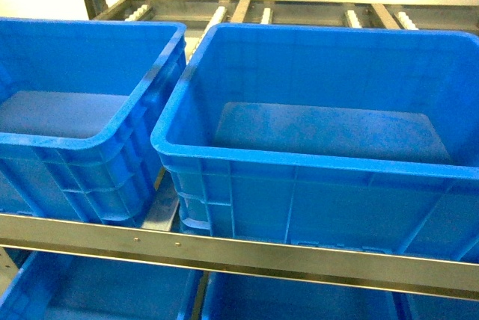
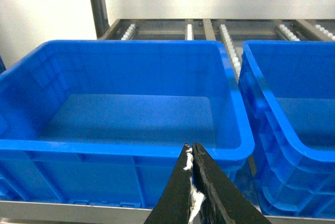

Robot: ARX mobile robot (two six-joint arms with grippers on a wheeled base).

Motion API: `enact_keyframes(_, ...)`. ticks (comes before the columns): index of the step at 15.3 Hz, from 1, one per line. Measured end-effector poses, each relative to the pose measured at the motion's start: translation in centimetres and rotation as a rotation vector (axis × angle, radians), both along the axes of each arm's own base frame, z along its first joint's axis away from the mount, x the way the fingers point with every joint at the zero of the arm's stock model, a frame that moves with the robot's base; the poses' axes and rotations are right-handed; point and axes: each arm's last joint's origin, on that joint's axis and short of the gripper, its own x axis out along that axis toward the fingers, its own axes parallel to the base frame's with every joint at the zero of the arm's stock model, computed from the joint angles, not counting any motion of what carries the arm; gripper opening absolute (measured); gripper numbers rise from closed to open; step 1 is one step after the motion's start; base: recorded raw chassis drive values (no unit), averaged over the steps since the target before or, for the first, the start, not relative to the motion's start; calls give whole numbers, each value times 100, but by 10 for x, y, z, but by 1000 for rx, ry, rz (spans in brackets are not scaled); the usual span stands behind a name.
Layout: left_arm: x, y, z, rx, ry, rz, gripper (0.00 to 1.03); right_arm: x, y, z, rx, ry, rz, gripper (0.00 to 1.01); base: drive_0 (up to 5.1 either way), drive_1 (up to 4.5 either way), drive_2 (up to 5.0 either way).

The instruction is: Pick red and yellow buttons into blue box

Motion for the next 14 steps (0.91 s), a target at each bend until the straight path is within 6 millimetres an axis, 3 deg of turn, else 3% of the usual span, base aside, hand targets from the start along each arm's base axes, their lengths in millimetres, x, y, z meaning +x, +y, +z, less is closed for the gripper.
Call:
enact_keyframes(4,-14,0,-8,0,-35,-5,2,-17,0,-16,0,21,0,2,0,0,0)
enact_keyframes(14,-35,0,-8,0,-21,-5,2,-42,0,-5,0,-26,0,2,0,0,0)
